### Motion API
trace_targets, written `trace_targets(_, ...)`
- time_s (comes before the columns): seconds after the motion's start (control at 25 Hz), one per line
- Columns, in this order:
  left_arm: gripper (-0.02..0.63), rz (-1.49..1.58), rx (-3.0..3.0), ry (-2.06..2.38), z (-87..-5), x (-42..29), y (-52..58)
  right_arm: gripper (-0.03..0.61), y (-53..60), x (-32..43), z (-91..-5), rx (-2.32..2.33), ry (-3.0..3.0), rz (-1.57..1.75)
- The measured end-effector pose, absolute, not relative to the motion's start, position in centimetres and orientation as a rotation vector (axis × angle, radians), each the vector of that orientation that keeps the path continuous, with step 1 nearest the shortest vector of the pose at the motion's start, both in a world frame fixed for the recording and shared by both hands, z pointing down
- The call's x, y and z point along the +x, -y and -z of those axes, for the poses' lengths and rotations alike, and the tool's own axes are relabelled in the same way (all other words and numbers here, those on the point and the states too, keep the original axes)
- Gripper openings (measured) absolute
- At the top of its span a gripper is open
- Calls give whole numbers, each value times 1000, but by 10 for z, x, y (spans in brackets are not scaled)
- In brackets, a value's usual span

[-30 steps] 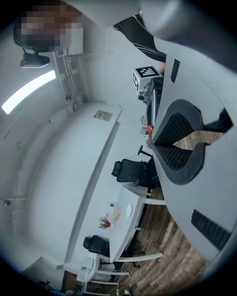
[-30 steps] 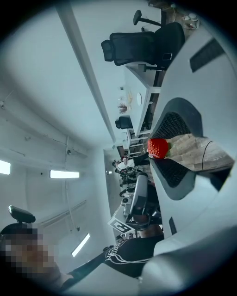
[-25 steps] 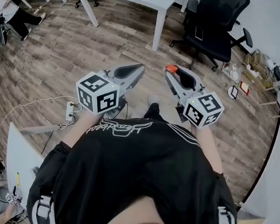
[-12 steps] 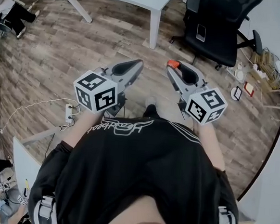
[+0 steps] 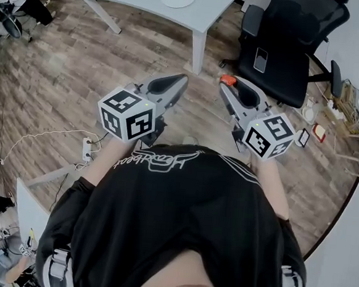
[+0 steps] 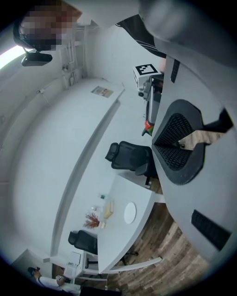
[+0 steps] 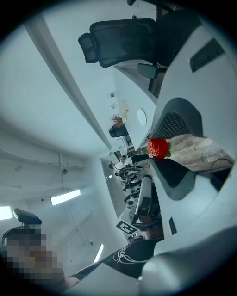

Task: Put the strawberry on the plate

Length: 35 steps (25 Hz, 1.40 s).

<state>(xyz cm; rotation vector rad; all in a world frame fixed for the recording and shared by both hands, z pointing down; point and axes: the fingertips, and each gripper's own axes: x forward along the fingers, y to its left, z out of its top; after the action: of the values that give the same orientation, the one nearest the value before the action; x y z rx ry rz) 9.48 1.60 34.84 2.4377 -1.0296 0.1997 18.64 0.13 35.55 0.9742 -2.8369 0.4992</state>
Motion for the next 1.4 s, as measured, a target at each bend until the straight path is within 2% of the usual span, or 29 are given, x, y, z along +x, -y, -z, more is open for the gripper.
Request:
trace_targets(0.64,8,-178,2430,1098,-363,45,68,127,84,142,-365,904,2850,-457)
trace_targets(1.4,7,-168,2388,1007,-356,-67,278,127,277,29,-345,981,2796,-452)
